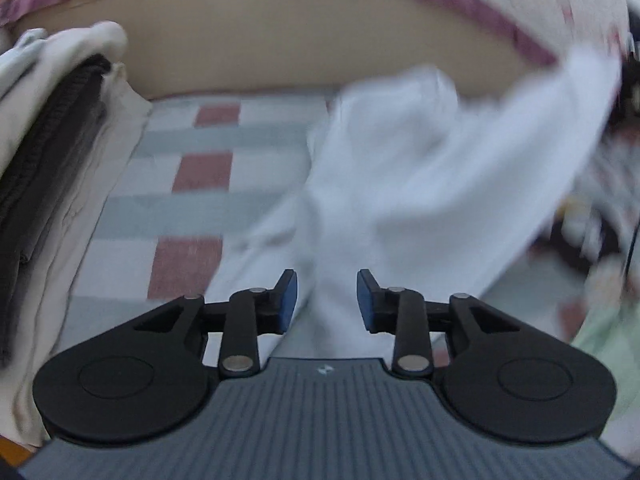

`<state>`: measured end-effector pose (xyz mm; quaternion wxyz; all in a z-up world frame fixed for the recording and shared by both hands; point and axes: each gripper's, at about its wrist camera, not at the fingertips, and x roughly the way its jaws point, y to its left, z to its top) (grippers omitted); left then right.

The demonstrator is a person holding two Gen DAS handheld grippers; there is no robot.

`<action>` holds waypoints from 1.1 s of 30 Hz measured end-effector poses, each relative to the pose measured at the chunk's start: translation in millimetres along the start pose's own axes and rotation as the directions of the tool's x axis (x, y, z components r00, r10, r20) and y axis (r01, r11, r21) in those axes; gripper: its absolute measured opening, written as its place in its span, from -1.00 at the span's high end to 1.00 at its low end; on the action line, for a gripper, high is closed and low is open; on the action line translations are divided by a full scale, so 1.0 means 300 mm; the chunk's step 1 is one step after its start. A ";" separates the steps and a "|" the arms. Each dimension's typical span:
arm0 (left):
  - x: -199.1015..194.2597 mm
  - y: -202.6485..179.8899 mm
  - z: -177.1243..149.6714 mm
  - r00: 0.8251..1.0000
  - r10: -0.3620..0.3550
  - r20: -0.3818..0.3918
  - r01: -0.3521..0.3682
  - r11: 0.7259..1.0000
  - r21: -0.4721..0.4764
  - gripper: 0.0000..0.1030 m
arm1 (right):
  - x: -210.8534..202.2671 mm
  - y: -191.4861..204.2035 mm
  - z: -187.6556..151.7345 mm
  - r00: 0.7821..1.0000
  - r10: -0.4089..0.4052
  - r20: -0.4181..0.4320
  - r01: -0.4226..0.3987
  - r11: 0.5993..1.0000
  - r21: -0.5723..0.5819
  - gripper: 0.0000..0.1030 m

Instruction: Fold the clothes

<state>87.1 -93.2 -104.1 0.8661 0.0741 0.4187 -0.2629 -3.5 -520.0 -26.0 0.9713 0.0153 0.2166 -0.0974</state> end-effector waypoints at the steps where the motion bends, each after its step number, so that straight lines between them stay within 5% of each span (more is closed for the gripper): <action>1: 0.017 -0.016 -0.017 1.000 0.000 -0.028 0.001 1.000 0.030 0.38 | 0.007 0.009 -0.001 1.000 -0.016 -0.009 0.015 1.000 -0.021 0.94; 5: 0.046 -0.123 -0.030 0.997 -0.070 -0.044 0.075 0.987 0.139 0.35 | 0.035 0.037 -0.029 0.997 -0.057 -0.046 0.054 0.996 -0.068 0.93; 7: 0.053 -0.187 -0.037 0.995 -0.095 -0.030 0.099 0.968 0.231 0.17 | 0.042 0.036 -0.057 0.996 -0.057 -0.067 0.053 0.997 -0.060 0.93; 10: 0.084 -0.260 -0.064 0.999 -0.040 -0.028 0.047 0.945 0.324 -0.03 | 0.048 0.029 -0.092 0.994 -0.057 -0.096 0.053 0.998 -0.045 0.93; 14: 0.137 -0.302 -0.096 0.999 -0.011 -0.041 0.025 0.930 0.367 -0.51 | 0.047 0.006 -0.105 0.992 -0.060 -0.114 0.057 0.998 -0.024 0.93; 16: 0.180 -0.308 -0.106 0.997 0.012 -0.075 0.017 0.926 0.377 -0.55 | 0.047 -0.010 -0.105 0.991 -0.057 -0.120 0.056 0.998 -0.008 0.93; 19: 0.234 -0.291 -0.093 0.992 0.074 -0.103 -0.040 0.954 0.298 -0.75 | 0.042 -0.028 -0.111 0.991 -0.051 -0.125 0.052 0.999 0.006 0.93; 22: 0.241 -0.232 -0.067 0.993 0.008 -0.114 0.009 0.989 0.149 -0.40 | 0.041 -0.031 -0.121 0.989 -0.054 -0.137 0.053 0.999 -0.012 0.93; 25: 0.222 -0.214 -0.050 0.995 0.008 -0.095 0.006 0.988 0.151 0.75 | 0.043 -0.037 -0.134 0.987 -0.057 -0.152 0.055 0.998 -0.019 0.93; 29: 0.143 -0.188 -0.006 0.998 0.045 0.032 -0.049 0.988 0.146 0.83 | 0.055 -0.053 -0.154 0.982 -0.058 -0.179 0.059 0.998 0.001 0.93; 33: 0.040 -0.067 0.057 0.988 0.027 0.149 -0.018 0.998 -0.062 0.83 | 0.081 -0.063 -0.177 0.970 -0.061 -0.234 0.063 0.998 0.000 0.92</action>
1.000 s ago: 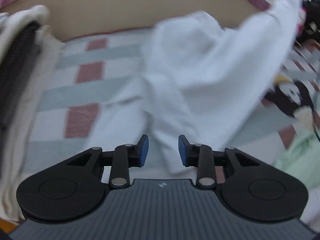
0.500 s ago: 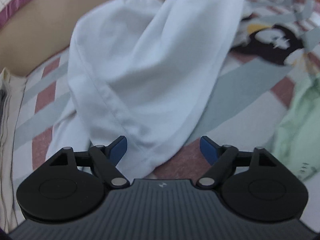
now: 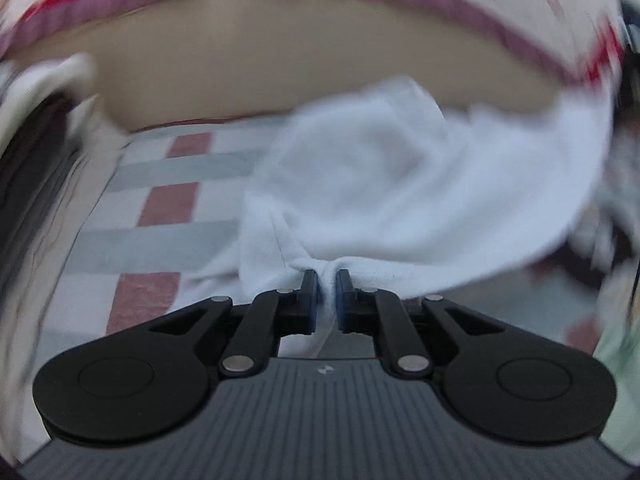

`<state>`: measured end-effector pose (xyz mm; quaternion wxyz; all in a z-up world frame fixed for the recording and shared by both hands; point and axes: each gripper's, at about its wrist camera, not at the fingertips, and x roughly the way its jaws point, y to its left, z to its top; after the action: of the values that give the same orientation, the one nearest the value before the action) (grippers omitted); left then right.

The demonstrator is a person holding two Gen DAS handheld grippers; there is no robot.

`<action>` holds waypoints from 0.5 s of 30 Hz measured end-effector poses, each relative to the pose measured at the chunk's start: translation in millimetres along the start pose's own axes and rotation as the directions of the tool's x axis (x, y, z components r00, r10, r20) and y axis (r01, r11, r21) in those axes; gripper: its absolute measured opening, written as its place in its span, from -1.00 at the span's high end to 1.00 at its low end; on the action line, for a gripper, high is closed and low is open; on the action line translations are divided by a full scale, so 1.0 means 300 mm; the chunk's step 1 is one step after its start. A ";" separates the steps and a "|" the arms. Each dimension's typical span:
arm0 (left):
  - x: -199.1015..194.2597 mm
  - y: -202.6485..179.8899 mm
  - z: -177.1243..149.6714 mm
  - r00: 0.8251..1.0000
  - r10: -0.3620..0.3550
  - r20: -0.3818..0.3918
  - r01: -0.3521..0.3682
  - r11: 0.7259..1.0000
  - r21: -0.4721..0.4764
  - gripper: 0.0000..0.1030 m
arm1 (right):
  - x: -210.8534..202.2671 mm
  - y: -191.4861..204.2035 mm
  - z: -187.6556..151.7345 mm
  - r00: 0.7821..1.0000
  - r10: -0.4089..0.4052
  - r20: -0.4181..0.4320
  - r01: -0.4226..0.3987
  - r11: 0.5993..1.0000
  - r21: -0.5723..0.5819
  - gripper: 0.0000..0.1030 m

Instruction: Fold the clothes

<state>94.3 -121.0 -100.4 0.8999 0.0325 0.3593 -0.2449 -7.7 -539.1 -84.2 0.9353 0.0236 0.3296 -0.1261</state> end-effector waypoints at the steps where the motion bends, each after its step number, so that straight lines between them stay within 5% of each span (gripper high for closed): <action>1: -0.015 0.042 0.013 1.000 -0.020 0.021 0.021 0.997 -0.070 0.83 | 0.010 0.000 -0.007 1.000 -0.005 -0.015 0.005 1.000 -0.009 0.91; 5: 0.016 0.162 0.044 0.999 0.013 0.030 -0.006 0.976 -0.219 0.83 | 0.072 -0.012 -0.041 0.996 -0.009 -0.094 0.009 1.000 0.000 0.89; 8: 0.121 0.200 0.079 0.998 0.057 0.030 -0.051 0.981 -0.187 0.83 | 0.155 -0.022 -0.050 0.989 0.005 -0.149 0.003 0.999 0.048 0.87; 13: 0.231 0.258 0.100 0.997 0.073 0.029 -0.058 0.934 -0.352 0.82 | 0.289 -0.017 -0.027 0.980 0.022 -0.198 0.000 0.994 0.112 0.83; 15: 0.231 0.254 0.079 0.997 0.077 0.021 -0.065 0.938 -0.342 0.82 | 0.311 -0.014 -0.025 0.978 0.049 -0.203 -0.019 0.989 0.147 0.78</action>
<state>187.8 -88.5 -137.7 0.9061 -0.1149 0.3796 -0.1469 56.7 -562.7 -148.0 0.8941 0.1099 0.4142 -0.1306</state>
